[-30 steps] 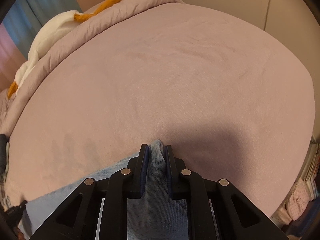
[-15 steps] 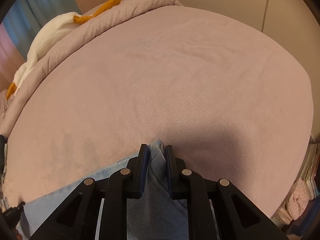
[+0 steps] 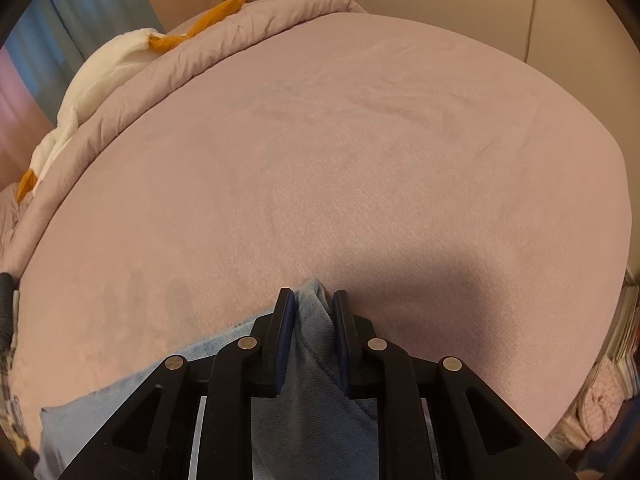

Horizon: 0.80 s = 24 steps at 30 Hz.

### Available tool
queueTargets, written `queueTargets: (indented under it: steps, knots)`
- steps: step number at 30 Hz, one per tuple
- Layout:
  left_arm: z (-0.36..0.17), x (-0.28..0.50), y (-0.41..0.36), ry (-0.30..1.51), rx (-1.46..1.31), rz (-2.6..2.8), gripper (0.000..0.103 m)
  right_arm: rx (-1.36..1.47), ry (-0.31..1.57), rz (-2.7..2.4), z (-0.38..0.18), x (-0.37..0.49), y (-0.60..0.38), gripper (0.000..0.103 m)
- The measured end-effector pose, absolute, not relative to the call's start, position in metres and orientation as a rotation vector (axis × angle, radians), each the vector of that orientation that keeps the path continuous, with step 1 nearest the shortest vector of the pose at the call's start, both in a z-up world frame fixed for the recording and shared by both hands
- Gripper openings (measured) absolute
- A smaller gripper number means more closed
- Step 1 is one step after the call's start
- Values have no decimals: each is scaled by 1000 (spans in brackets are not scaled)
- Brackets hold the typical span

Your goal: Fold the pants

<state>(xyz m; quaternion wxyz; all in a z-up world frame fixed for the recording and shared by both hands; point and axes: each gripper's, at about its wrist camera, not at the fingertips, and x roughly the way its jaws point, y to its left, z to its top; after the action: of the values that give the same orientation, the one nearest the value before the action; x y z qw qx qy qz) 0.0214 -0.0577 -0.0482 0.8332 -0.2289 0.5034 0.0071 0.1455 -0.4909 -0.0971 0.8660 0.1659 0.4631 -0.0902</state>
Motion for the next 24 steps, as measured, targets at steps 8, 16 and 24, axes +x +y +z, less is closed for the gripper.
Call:
queueTargets:
  steps: [8, 16, 24]
  knots:
    - [-58, -40, -41, 1076, -490, 101, 77, 421, 945, -163, -66, 96, -504, 71]
    - [-92, -35, -50, 1173, -524, 79, 74, 489, 1007, -113, -72, 37, -517, 64]
    - [-101, -31, -69, 1230, -348, 147, 59, 485, 1068, -179, -85, 35, -522, 2]
